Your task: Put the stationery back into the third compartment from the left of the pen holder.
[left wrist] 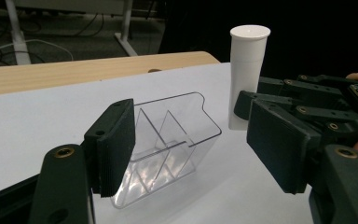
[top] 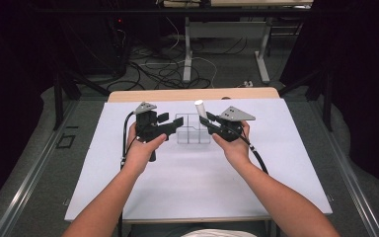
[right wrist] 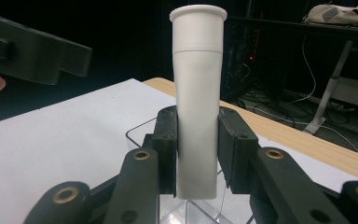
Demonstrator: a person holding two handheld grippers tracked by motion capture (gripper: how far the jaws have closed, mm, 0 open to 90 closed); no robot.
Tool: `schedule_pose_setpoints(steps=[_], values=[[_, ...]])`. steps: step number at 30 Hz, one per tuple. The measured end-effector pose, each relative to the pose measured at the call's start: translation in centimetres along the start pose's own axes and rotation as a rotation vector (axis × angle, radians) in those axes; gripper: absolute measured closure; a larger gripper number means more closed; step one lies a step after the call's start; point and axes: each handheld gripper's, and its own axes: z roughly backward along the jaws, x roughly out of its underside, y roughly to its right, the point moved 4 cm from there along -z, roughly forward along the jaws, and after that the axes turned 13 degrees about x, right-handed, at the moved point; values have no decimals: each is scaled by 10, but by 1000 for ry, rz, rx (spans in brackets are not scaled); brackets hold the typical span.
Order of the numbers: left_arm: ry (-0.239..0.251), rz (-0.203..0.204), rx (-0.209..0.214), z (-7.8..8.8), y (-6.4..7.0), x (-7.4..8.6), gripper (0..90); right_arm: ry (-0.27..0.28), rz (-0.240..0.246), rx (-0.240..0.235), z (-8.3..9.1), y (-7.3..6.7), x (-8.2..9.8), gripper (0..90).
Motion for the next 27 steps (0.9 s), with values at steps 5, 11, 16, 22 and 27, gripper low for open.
schedule_pose_setpoints(steps=[5, 11, 16, 22, 27], values=[[13, 32, 45, -11, 4, -5, 393, -1, -9, 0, 2, 0, 0, 706], [21, 42, 79, -22, 8, -9, 445, 6, -23, -12, 5, -2, -1, 706], [17, 60, 104, -30, 10, -11, 477, 6, -19, -18, 7, -3, -1, 706], [25, 69, 137, -37, 13, -11, 508, 4, -21, -31, 7, -7, 0, 706], [20, 77, 152, -41, 16, -12, 545, 1, -23, -43, 8, -12, 2, 706]])
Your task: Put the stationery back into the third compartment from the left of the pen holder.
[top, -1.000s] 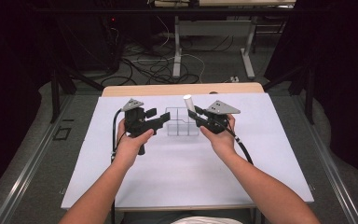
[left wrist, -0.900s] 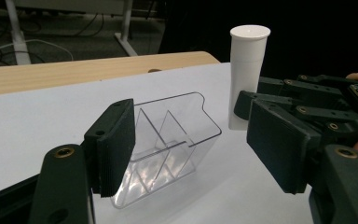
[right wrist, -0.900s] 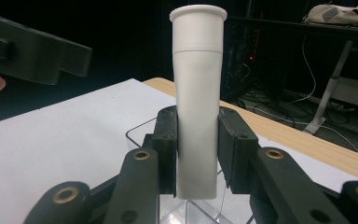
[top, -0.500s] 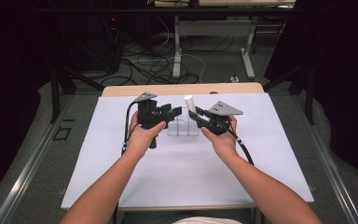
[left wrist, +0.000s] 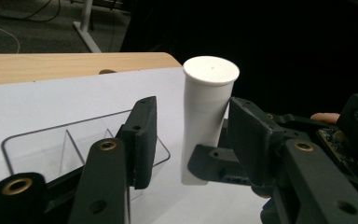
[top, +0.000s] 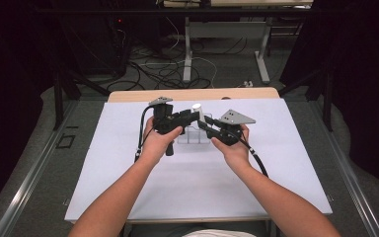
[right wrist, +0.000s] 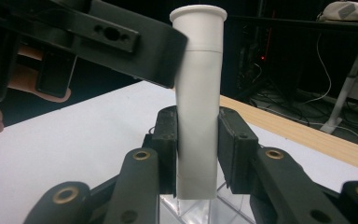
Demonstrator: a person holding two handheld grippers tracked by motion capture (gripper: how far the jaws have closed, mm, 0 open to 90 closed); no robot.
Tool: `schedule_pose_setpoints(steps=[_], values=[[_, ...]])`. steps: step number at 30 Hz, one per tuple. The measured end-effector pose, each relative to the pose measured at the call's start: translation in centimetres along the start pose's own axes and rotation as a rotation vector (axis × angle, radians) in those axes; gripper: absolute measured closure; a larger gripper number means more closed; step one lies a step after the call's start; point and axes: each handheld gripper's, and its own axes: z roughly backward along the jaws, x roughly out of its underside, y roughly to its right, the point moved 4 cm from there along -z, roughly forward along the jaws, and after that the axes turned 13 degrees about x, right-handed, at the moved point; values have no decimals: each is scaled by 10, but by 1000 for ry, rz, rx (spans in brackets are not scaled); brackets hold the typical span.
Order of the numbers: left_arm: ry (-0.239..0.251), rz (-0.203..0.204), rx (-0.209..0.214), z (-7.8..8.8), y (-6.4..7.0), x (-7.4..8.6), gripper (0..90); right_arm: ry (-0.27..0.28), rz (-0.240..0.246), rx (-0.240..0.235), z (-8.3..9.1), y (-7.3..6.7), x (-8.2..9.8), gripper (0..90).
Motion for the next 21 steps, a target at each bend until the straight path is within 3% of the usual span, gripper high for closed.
schedule_pose_setpoints(steps=[9, 21], values=[[3, 0, 13, -8, 6, -2, 590, -6, -3, -22, 0, -4, 1, 706], [4, 55, -3, -11, 3, -2, 660, -14, -12, -17, 1, -4, 2, 706]])
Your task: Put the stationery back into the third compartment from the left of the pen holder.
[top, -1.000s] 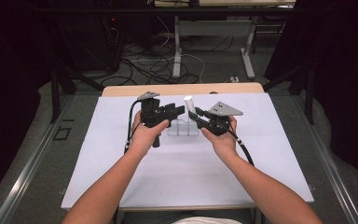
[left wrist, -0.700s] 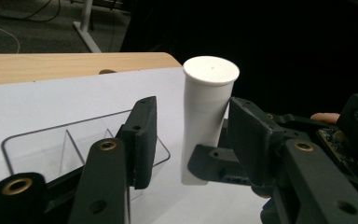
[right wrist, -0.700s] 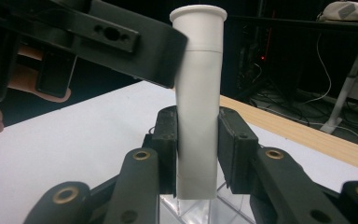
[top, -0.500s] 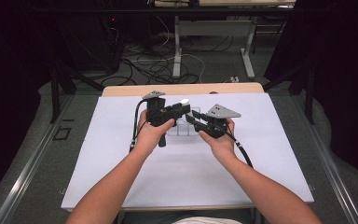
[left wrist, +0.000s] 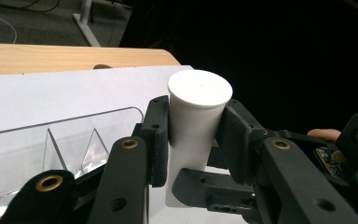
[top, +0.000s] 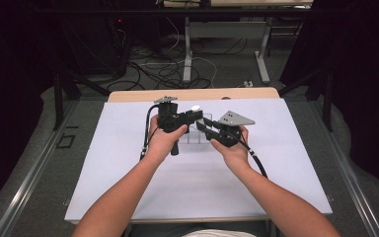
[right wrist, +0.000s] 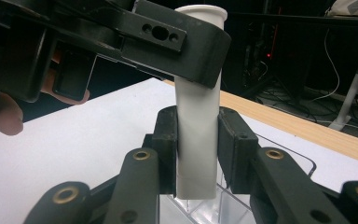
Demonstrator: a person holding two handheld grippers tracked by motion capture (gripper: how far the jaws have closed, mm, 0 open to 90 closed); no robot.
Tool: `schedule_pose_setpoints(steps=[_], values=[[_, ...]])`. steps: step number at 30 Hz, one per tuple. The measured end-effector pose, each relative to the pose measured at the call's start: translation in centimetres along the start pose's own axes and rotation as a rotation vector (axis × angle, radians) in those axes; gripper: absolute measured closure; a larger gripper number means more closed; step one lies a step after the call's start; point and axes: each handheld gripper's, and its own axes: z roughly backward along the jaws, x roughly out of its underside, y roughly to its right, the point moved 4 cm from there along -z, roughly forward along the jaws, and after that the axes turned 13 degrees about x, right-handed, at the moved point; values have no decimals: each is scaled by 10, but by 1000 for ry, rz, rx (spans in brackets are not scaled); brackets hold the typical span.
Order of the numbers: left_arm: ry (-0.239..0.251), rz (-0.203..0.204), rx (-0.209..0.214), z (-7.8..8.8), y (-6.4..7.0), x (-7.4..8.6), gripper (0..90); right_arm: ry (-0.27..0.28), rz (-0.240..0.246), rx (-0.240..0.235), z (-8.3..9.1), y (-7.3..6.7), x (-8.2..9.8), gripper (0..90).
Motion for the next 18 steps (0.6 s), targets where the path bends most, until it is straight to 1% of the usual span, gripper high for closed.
schedule_pose_setpoints(steps=[4, 11, 12, 13, 15, 17, 18], values=[[-5, 10, -4, 1, -1, 0, 664, -7, 6, -4, 0, 0, 0, 706], [-11, -9, -14, 0, 0, 0, 667, -15, 8, -5, 0, 0, 1, 705], [-19, -10, -15, 1, 0, 0, 667, -15, 9, -6, 0, 0, 1, 705], [-12, -10, -18, 0, 0, 1, 667, -13, 8, -9, -1, 0, 1, 705], [-18, -11, -20, -1, 0, 1, 668, -7, 2, -12, -1, 1, 1, 700], [-26, -18, -21, -2, 0, 1, 668, -15, 5, -11, -1, 1, 1, 654], [-20, -18, -24, -3, 0, 1, 668, -24, 7, -10, 0, 2, 1, 625]])
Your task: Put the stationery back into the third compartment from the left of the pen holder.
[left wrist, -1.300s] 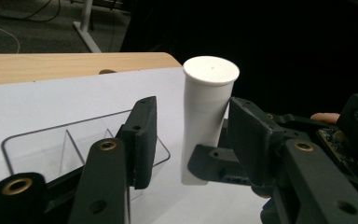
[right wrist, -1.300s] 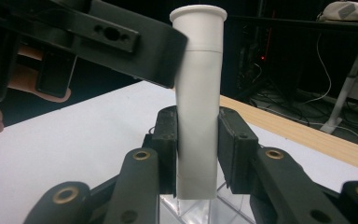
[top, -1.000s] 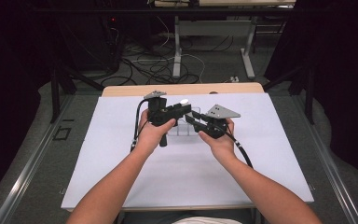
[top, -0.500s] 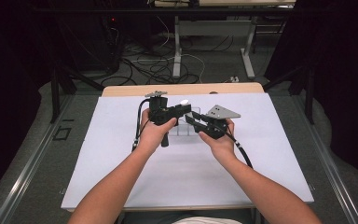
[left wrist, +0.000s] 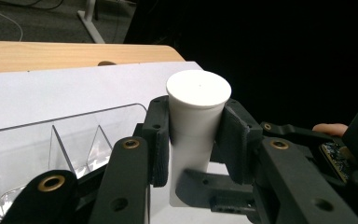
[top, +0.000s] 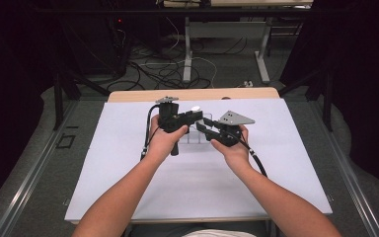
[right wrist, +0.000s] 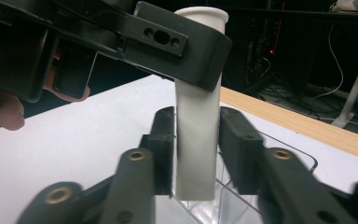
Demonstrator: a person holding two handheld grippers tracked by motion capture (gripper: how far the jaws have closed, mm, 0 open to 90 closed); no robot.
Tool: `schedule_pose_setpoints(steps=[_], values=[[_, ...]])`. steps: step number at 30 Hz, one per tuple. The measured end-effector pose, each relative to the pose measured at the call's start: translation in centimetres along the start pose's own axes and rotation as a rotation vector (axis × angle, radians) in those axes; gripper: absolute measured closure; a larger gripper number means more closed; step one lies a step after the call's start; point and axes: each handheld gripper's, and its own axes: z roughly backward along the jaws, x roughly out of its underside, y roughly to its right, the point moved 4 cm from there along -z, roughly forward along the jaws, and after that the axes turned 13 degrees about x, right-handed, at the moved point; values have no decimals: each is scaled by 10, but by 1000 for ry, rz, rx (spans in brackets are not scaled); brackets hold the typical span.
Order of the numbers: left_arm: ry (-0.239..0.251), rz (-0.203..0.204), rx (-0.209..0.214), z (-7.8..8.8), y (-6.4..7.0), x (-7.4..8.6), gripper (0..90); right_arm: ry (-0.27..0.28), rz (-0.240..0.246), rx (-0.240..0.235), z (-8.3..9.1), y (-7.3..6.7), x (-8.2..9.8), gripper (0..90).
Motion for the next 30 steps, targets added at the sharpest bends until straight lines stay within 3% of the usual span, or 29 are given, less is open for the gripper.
schedule_pose_setpoints(steps=[4, 14, 17, 20, 23, 26, 30], values=[[-1, -3, -3, -3, 1, -1, 668, -7, 9, 16, 2, 3, 1, 549], [-4, -41, -41, -11, 1, -4, 669, -62, 60, 38, 12, 14, 10, 475], [-1, -60, -59, -13, 0, -4, 668, -73, 45, 42, 17, 18, 13, 461], [-2, -69, -75, -15, -2, -4, 668, -95, -3, 54, 20, 21, 15, 401], [5, -83, -89, -18, -4, -4, 668, -101, -18, 58, 24, 23, 17, 338], [10, -96, -105, -20, -6, -4, 669, -160, -20, 64, 27, 25, 20, 253], [12, -114, -121, -23, -8, -4, 668, -180, -23, 79, 31, 27, 23, 188]])
